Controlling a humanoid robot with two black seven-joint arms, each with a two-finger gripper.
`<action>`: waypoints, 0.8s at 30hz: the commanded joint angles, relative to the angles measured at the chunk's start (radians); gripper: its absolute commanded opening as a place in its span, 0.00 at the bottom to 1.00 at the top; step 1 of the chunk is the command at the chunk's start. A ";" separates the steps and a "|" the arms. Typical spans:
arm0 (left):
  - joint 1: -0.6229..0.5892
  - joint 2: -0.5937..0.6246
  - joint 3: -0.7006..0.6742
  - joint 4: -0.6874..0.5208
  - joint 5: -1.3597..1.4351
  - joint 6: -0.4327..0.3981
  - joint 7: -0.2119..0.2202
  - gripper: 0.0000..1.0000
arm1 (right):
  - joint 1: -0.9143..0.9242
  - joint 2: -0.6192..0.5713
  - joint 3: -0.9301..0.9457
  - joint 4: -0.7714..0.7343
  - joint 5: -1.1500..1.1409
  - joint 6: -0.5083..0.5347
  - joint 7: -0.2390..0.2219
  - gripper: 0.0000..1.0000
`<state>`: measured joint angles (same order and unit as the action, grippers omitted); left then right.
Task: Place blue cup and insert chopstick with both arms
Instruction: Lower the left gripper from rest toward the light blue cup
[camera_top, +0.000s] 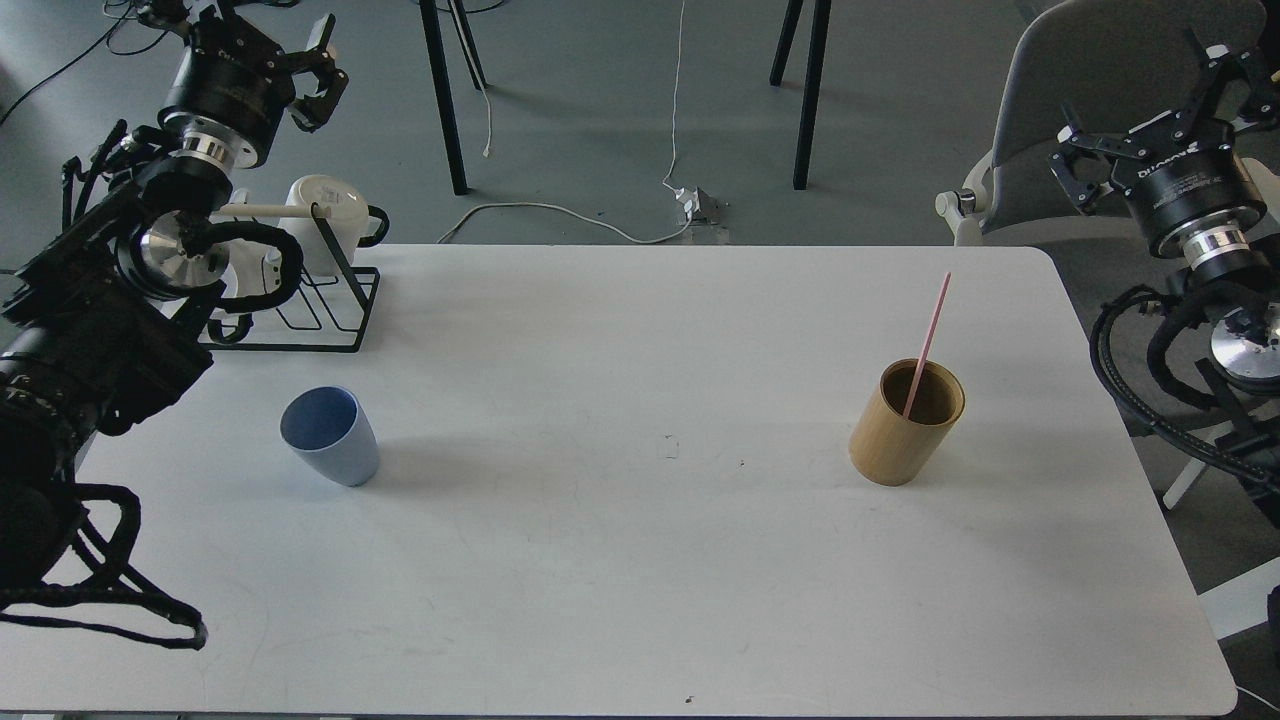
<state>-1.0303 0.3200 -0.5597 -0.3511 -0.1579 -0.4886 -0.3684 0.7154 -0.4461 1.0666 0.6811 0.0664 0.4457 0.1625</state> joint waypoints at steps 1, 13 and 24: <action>0.002 -0.001 0.004 0.000 0.001 0.000 0.000 1.00 | 0.012 0.000 -0.002 0.000 0.000 -0.025 0.000 1.00; 0.001 0.005 0.011 -0.005 0.001 0.000 0.012 1.00 | 0.018 -0.025 -0.001 0.011 0.000 -0.067 0.006 0.99; -0.050 0.162 0.193 -0.164 0.539 0.000 0.028 0.97 | 0.010 -0.032 0.009 0.014 0.000 -0.065 0.009 0.99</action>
<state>-1.0731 0.4519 -0.3879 -0.4639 0.1729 -0.4891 -0.3376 0.7260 -0.4796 1.0739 0.6931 0.0659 0.3775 0.1729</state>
